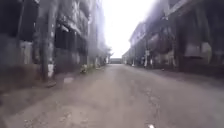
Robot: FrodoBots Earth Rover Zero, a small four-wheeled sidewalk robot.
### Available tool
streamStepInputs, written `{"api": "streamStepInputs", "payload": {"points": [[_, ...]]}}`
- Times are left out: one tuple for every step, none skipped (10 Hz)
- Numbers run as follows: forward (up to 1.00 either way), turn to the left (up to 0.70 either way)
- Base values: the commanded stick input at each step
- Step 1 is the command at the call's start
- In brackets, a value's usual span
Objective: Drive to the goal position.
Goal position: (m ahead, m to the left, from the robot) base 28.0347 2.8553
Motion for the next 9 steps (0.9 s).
{"api": "streamStepInputs", "payload": {"points": [[1.0, 0.0], [1.0, 0.0], [1.0, 0.0], [1.0, 0.0], [1.0, 0.0], [1.0, 0.0], [1.0, 0.0], [1.0, 0.0], [1.0, 0.0]]}}
